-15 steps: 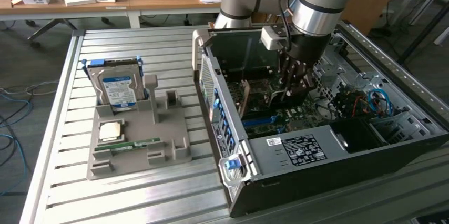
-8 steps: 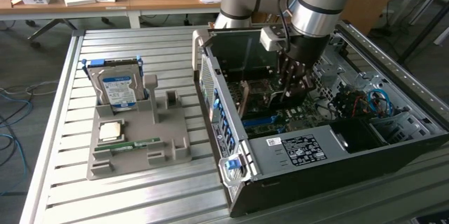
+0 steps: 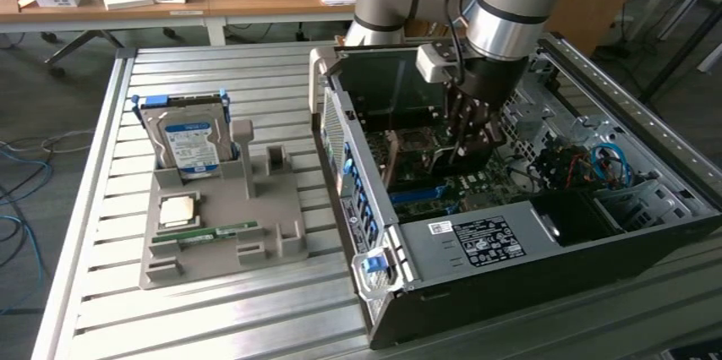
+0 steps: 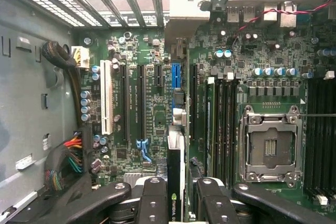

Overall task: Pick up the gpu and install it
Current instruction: 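Insert the gpu into the slot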

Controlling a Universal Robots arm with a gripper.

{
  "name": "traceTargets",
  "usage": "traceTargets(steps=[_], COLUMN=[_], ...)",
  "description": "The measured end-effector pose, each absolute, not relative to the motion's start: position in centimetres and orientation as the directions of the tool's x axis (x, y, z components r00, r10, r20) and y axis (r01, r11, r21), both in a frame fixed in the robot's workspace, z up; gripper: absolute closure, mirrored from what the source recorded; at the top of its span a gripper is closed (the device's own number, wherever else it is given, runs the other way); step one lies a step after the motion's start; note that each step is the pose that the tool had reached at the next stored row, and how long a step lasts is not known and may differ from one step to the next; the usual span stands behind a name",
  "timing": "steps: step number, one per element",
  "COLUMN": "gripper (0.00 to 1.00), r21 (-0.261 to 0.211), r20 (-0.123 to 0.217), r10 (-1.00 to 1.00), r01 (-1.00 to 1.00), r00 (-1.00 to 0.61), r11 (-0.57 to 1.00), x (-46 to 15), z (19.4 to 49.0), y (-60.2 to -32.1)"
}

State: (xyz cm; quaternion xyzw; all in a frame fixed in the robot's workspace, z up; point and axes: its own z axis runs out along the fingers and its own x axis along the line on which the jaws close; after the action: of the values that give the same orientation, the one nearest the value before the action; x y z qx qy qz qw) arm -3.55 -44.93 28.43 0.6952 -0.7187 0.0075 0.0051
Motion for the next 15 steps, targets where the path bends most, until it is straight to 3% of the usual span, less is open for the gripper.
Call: traceTargets(steps=[15], gripper=[0.74], r21=[-0.009], r20=[0.017], r10=[-0.999], r01=[-0.999], r00=[-0.033], r11=[0.033], x=[-4.25], z=[27.61], y=[-44.93])
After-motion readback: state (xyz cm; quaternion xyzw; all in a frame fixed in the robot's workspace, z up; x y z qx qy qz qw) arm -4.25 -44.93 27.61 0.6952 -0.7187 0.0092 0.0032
